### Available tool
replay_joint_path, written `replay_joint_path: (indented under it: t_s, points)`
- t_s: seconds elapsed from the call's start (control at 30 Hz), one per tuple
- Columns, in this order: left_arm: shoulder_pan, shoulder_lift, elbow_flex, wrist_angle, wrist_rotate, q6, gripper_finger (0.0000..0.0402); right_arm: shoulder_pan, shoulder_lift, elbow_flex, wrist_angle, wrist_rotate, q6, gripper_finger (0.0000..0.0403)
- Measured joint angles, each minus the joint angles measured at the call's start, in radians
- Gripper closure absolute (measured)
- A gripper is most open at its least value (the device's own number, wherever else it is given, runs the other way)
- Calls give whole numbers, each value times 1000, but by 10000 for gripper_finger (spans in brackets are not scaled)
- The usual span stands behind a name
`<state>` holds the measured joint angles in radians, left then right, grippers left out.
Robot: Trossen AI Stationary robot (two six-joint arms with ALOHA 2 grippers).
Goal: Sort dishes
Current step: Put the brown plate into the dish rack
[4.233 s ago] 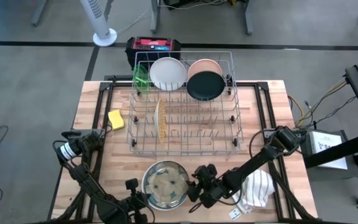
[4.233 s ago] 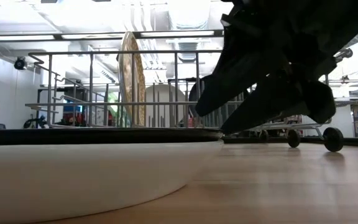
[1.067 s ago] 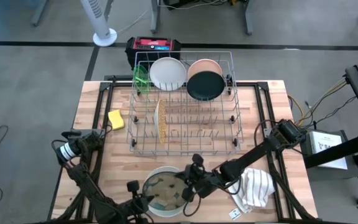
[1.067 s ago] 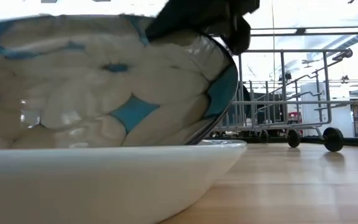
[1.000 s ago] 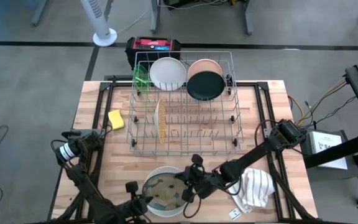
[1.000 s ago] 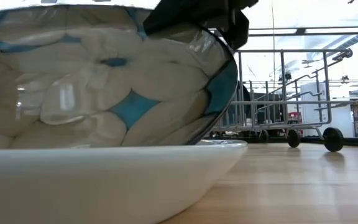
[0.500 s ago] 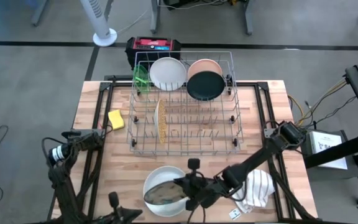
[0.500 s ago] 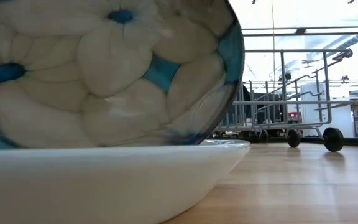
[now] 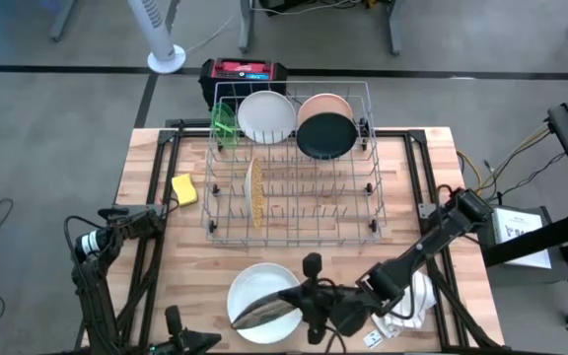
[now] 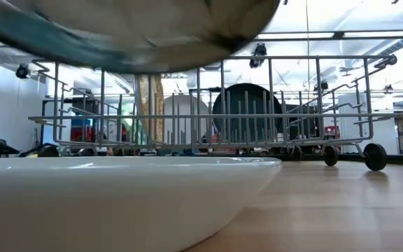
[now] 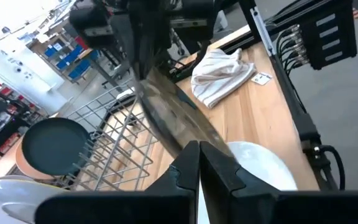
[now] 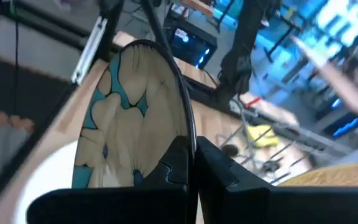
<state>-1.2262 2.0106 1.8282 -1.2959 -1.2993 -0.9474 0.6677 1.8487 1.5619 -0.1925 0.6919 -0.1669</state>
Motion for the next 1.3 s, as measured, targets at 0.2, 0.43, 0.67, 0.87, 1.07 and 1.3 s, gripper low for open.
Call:
replay_joint_path:
  t_s: [0.2, 0.43, 0.67, 0.87, 1.07, 1.3]
  points:
    - [-24, 0, 5, -3, -42, -3, 402, 34, -40, 51, 3, 38, -249, 402]
    - [-79, 0, 21, -3, -183, 46, 401, 69, -131, 100, -68, 11, -452, 402]
    - [-113, 0, -13, -12, -264, 65, 401, -5, -264, 91, -173, -129, -691, 402]
    - [-113, -3, -9, -58, -273, 100, 402, -157, -369, 87, -274, -429, -795, 403]
    - [-112, -31, -9, -115, -273, 99, 401, -374, -434, 87, -324, -719, -896, 403]
    - [-111, -42, -9, -140, -272, 101, 401, -597, -440, 87, -386, -996, -1079, 403]
